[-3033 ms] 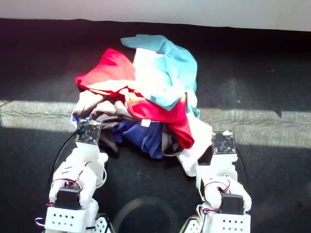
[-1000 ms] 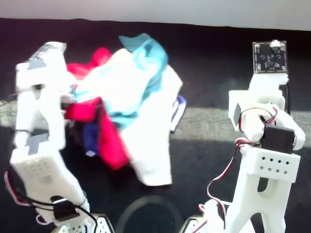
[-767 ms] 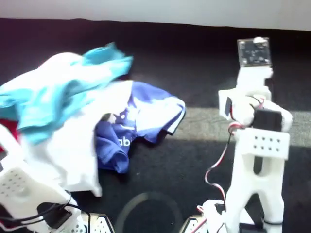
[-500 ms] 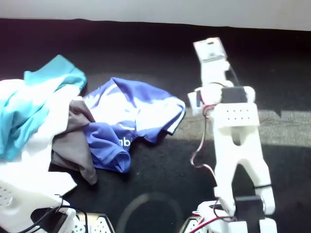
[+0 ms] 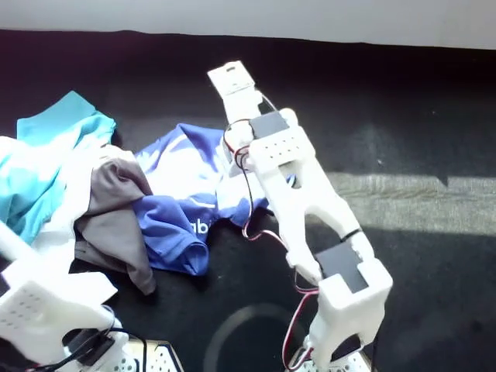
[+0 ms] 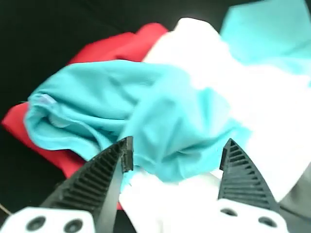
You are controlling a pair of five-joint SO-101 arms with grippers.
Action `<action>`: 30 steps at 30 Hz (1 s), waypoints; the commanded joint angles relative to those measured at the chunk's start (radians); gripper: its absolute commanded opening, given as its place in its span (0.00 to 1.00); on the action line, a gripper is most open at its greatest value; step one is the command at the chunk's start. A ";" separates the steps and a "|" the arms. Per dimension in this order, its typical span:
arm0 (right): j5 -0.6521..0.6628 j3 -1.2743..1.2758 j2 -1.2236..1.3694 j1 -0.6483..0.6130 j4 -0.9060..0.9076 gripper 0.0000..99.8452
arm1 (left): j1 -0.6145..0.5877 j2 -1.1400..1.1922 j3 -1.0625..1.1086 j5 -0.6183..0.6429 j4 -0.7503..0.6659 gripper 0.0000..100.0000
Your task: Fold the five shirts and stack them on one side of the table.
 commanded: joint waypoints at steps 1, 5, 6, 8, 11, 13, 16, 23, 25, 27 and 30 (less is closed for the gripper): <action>-0.018 -0.077 0.036 -0.010 0.005 0.27 | 0.214 -0.094 0.153 0.040 0.031 0.29; -0.018 -0.085 0.077 -0.010 0.001 0.27 | 0.432 -0.094 0.481 0.048 0.021 0.29; -0.018 -0.085 0.090 -0.010 -0.001 0.27 | 0.478 -0.094 0.562 0.048 0.009 0.29; -0.018 -0.085 0.111 -0.010 -0.002 0.27 | 0.550 -0.094 0.697 0.049 -0.060 0.29; -0.018 -0.085 0.154 -0.010 -0.002 0.27 | 0.588 -0.094 0.863 0.121 -0.245 0.29; -0.014 -0.085 0.188 -0.008 -0.002 0.27 | 0.572 -0.094 0.974 0.129 -0.399 0.29; -0.014 -0.085 0.242 0.004 -0.002 0.27 | 0.493 -0.094 1.129 0.051 -0.572 0.29; -0.012 -0.087 0.337 0.099 -0.004 0.25 | 0.170 -0.094 1.231 -0.224 -0.727 0.01; -0.011 -0.087 0.358 0.148 -0.004 0.16 | 0.076 -0.096 1.230 -0.261 -0.784 0.01; -0.011 -0.097 0.375 0.203 -0.015 0.01 | -0.002 -0.099 1.214 -0.299 -0.822 0.01; -0.011 -0.142 0.383 0.311 -0.016 0.01 | -0.085 -0.097 1.152 -0.330 -0.827 0.01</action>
